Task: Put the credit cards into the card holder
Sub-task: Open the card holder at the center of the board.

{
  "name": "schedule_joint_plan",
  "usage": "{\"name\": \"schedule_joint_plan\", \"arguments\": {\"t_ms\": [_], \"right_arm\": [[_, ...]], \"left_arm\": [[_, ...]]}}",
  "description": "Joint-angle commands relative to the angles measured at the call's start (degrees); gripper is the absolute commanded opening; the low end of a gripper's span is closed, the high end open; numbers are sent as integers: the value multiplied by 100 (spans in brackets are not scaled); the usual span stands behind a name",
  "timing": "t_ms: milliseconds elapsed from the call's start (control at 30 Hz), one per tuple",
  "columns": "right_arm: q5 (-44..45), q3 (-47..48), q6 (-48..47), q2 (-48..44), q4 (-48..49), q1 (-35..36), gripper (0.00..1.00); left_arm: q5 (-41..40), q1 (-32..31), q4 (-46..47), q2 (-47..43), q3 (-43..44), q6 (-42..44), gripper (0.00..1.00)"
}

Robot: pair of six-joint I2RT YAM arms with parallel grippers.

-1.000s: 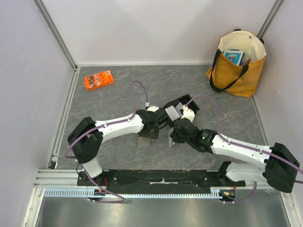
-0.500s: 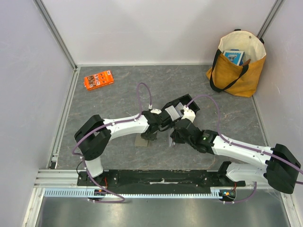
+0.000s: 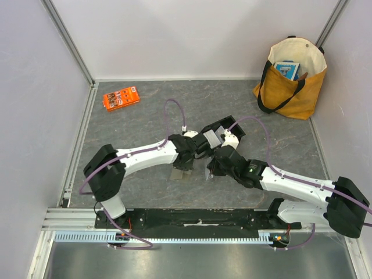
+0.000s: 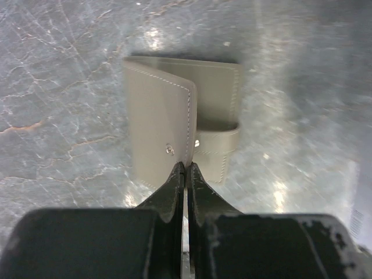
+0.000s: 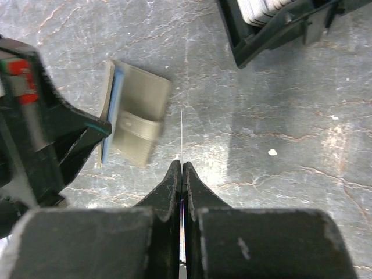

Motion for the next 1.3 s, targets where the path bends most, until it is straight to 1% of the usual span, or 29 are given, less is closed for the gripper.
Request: {"name": "schedule_joint_plan", "arguments": {"t_ms": [0,167,300,433,533,600,800,867,933,967,1000,1067,1100,1200,1267], "right_arm": [[-292,73,-36,71,512,-7,0],[-495,179,122,299,863,-7,0],[-548,223,245,668,1074,-7,0],[-531,223,289,599,1136,2,0],[-731,241,298,887,1206,-7,0],[-934,118,386,1029,1617,10,0],[-935,-14,676,1477,1962,116,0],[-987,-23,755,1644,1962,125,0],[-1013,-67,782,1784,2032,125,0],[-1040,-102,799,1837,2067,133,0],[-1049,-137,834,1881,2111,142,0],[-1066,-172,843,1934,2147,142,0],[-1049,-181,861,1952,2129,151,0],[-1058,-225,878,1979,2173,160,0],[-1058,-234,887,1978,2173,160,0]], "left_arm": [[565,-20,527,-969,-5,-92,2],[803,-11,827,-1462,-523,-399,2],[908,-2,1170,-1795,-1007,-584,2],[882,15,1240,-1910,-1219,-690,2],[926,6,1459,-1981,-1394,-768,2],[996,6,1609,-1990,-1526,-830,2],[1093,15,1926,-2086,-1781,-883,2],[1102,24,2022,-2147,-1895,-883,6],[1119,50,2102,-2183,-2001,-900,14],[1146,59,2145,-2209,-2045,-901,14],[1163,85,2163,-2209,-2071,-892,16],[1207,94,2181,-2183,-2115,-892,24],[1234,120,2207,-2192,-2133,-883,24],[1260,121,2251,-2183,-2168,-874,15],[1295,138,2278,-2131,-2177,-831,4]]}}
